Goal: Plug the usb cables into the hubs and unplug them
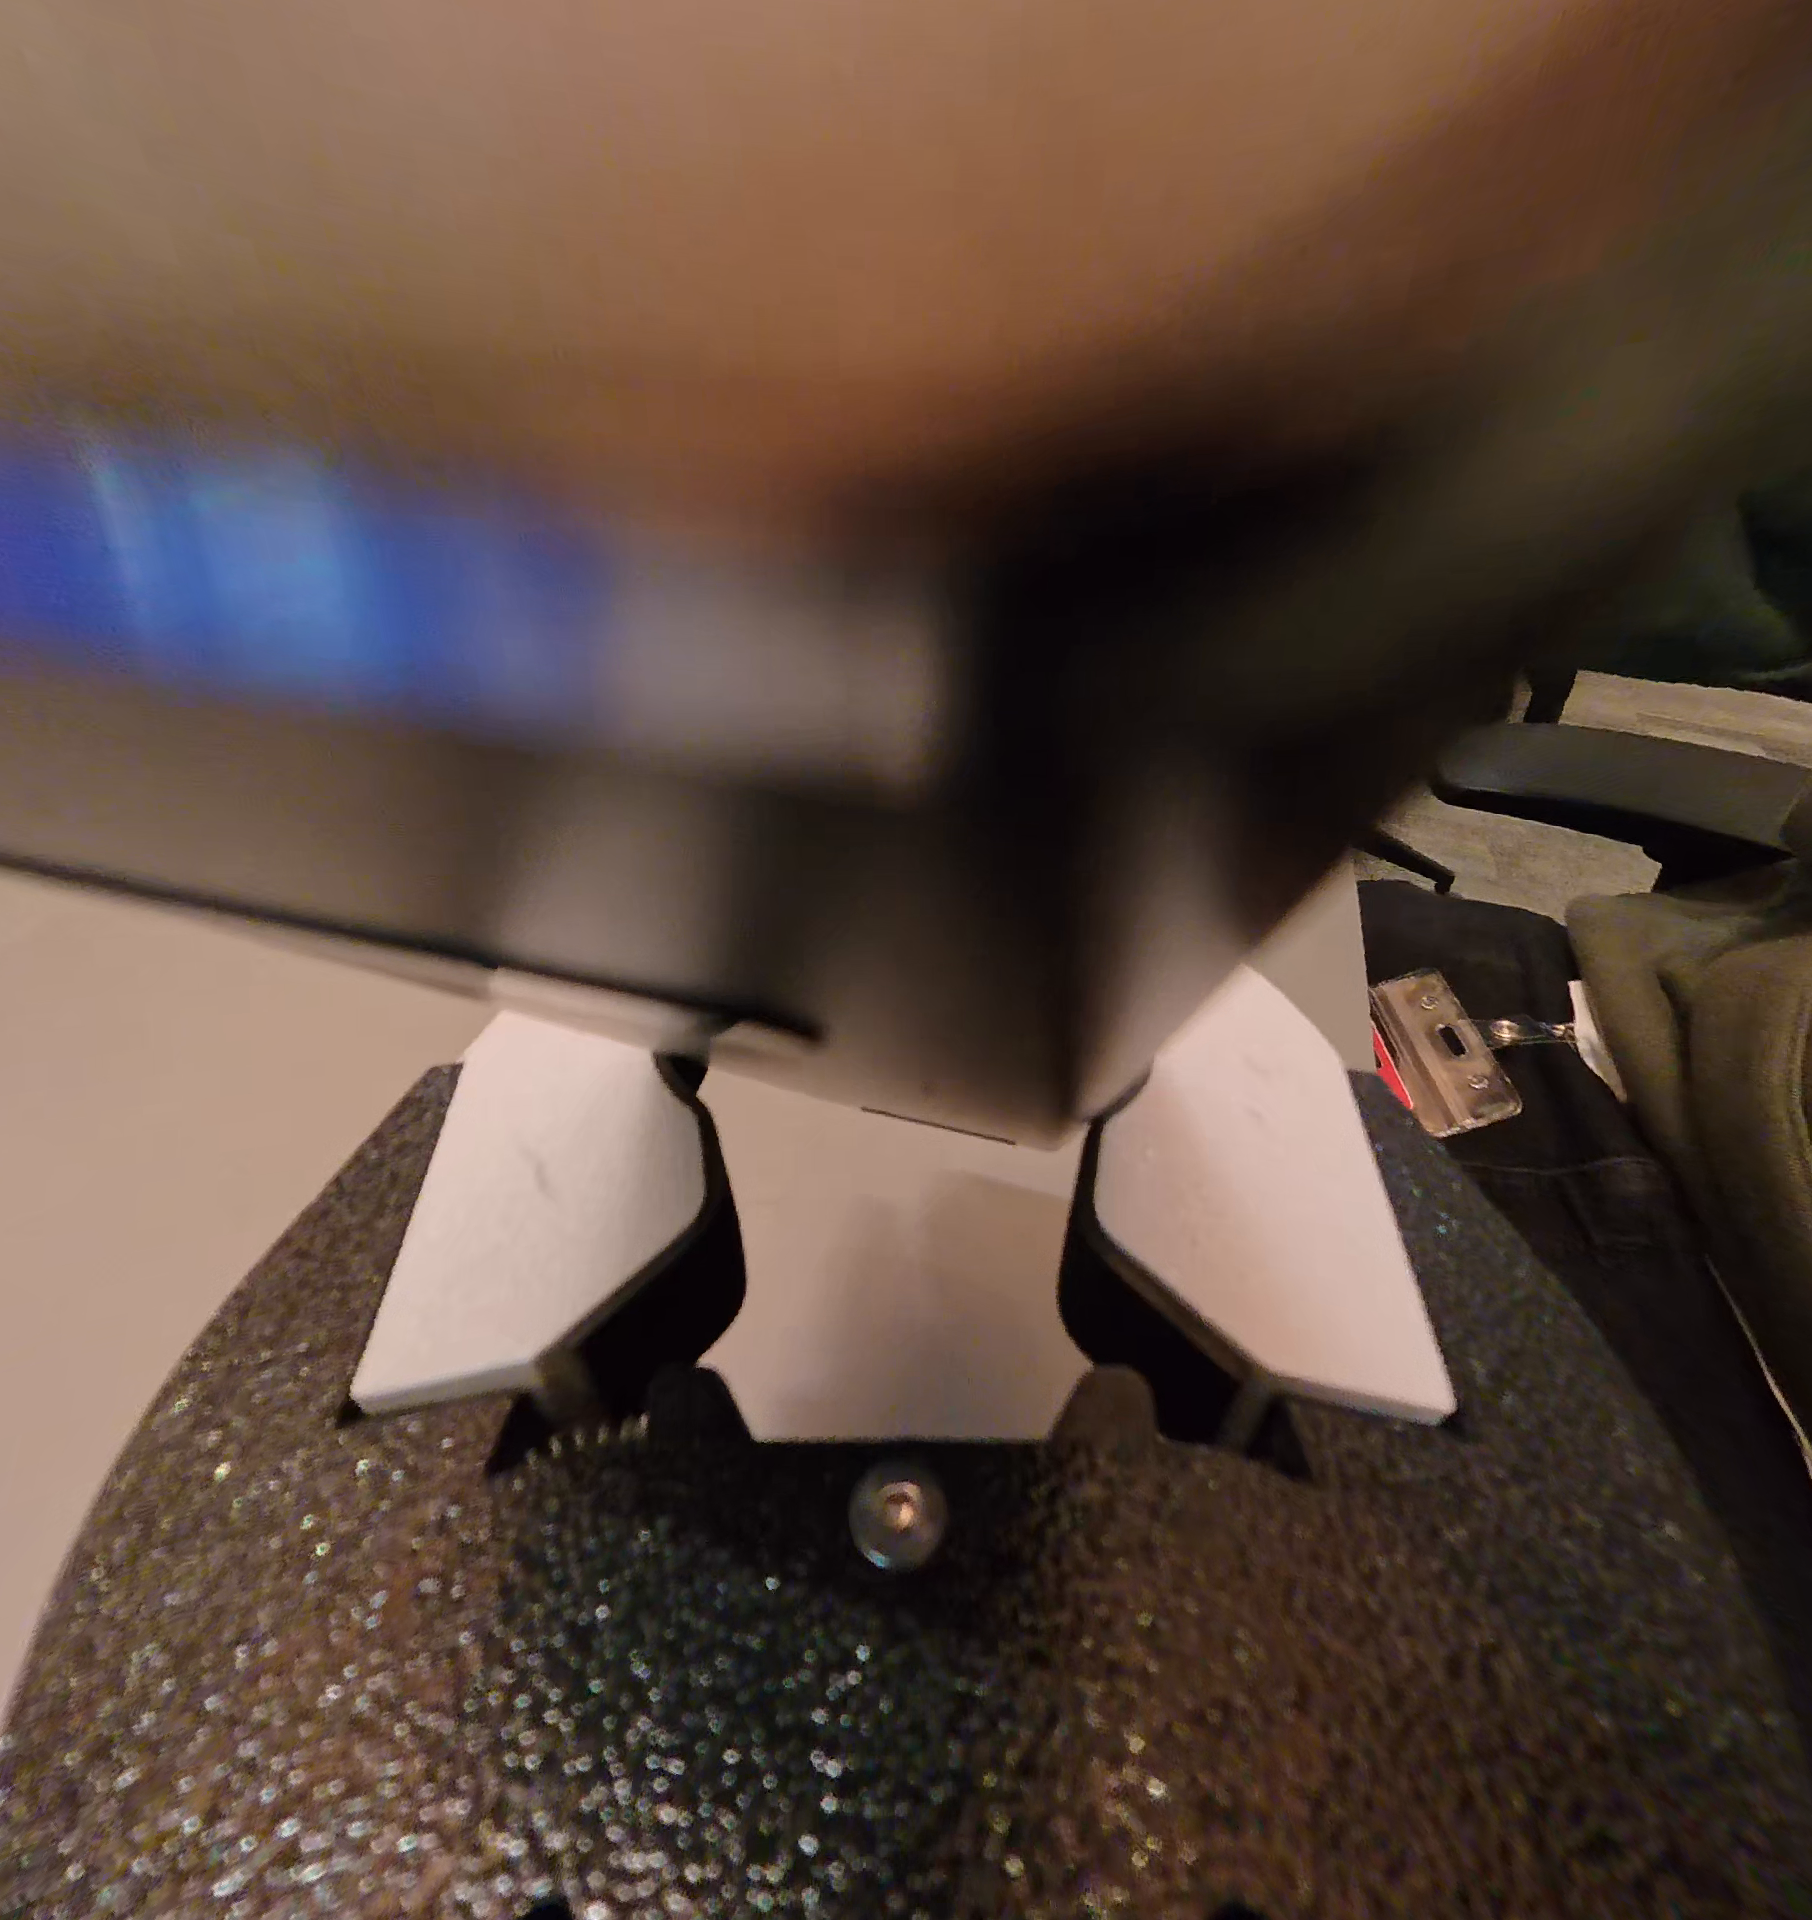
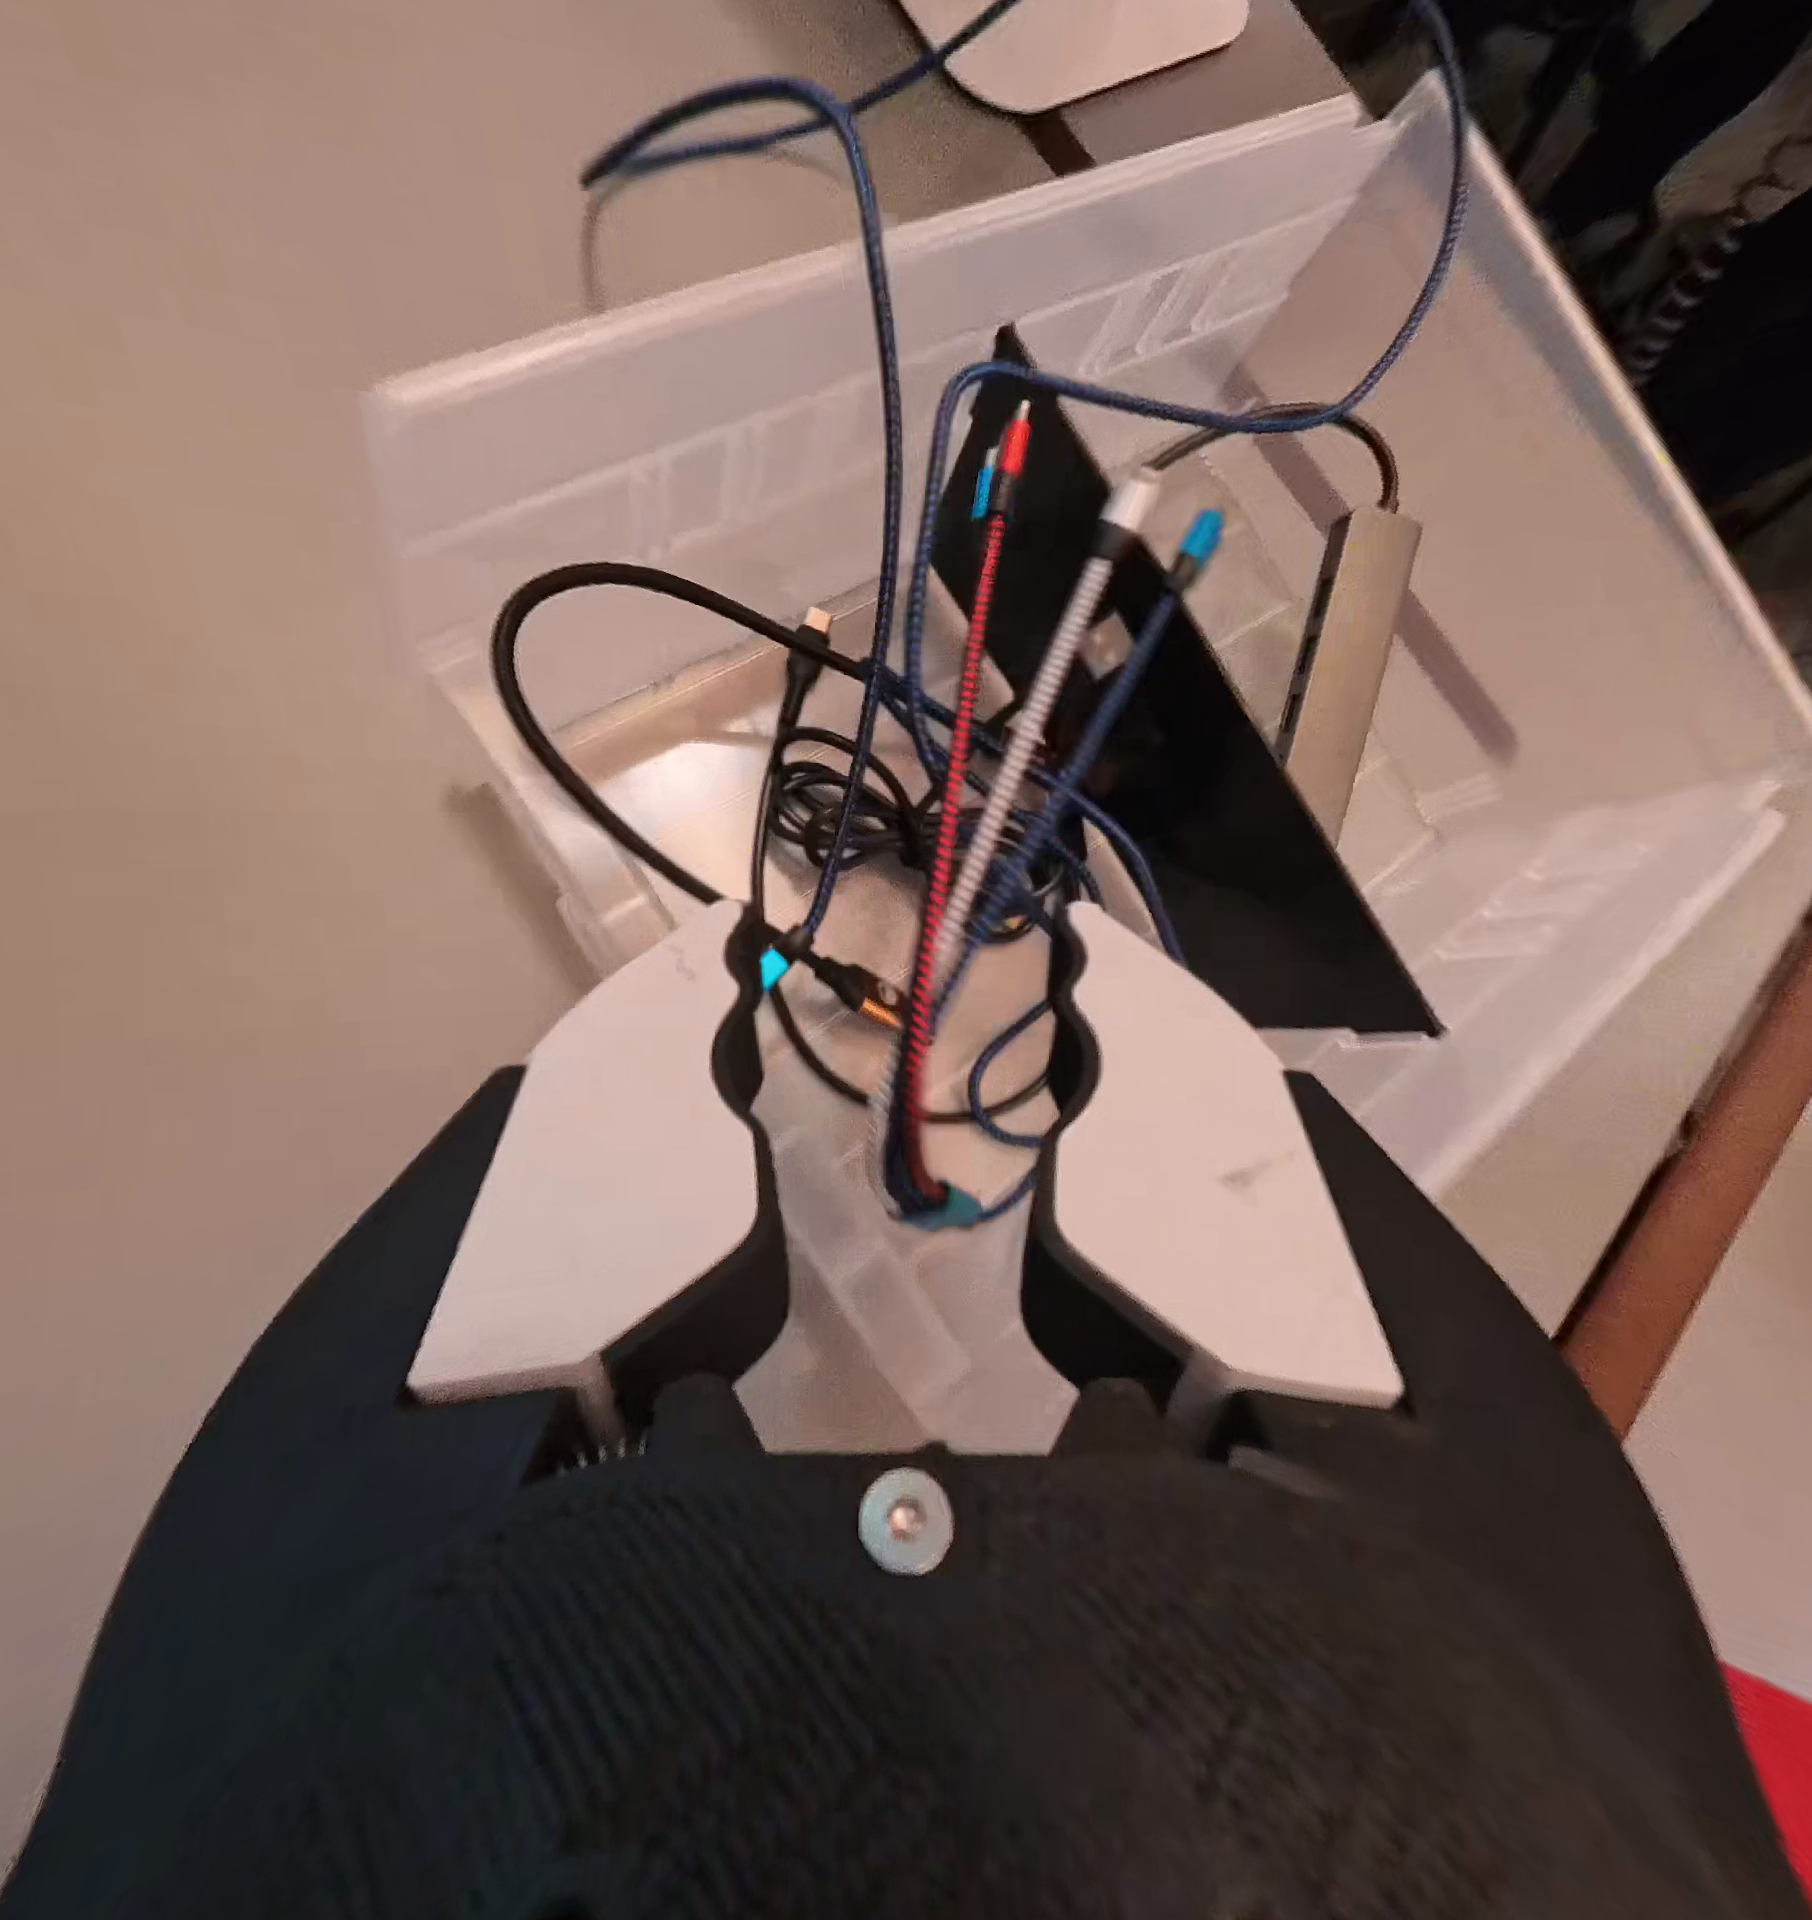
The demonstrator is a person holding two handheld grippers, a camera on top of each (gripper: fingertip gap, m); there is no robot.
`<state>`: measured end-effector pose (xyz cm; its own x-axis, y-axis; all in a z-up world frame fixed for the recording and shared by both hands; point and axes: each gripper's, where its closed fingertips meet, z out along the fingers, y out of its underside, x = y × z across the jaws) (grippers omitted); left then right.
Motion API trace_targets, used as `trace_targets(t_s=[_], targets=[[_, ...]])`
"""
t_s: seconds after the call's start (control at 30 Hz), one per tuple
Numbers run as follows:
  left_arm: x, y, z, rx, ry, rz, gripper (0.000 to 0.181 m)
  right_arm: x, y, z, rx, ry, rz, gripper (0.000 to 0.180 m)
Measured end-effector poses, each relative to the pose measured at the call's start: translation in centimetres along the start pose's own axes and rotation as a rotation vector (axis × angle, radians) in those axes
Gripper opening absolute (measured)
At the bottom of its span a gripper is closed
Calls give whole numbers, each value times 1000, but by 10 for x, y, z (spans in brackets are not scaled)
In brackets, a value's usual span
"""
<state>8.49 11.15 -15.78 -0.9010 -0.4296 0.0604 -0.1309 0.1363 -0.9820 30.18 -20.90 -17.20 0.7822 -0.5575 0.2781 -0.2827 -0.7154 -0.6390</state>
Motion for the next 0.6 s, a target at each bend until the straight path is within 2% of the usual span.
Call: trace_targets(t_s=[0.03, 0.1, 0.17, 0.23, 0.33, 0.43, 0.53, 0.6], targets=[[0, 0, 0, 1, 0, -1, 74, -2, 0, -10, 5, -40, 18, 63], [-1, 0, -1, 2, -1, -7, 74, -1, 3, -27, -3, -81, 34, 67], [-2, 1, -1, 4, -1, -10, 74, 22, 0, -37, 28, 34, 60, 71], [-1, 1, 0, 7, 2, -13, 74, 30, -11, -36, 76, 68, 108, 71], [0, 1, 3, 5, 11, -19, 74, 24, -36, -18, 109, 53, 129, 69], [3, 4, 7, -15, 17, -10, 74, 40, -53, 12, 29, 149, 158, 70], [6, 6, 11, -25, 27, -6, 74, 60, -72, 46, -3, 127, 374, 70], [7, 7, 13, -34, 30, 2, 75, 69, -85, 67, 2, 65, 572, 58]])
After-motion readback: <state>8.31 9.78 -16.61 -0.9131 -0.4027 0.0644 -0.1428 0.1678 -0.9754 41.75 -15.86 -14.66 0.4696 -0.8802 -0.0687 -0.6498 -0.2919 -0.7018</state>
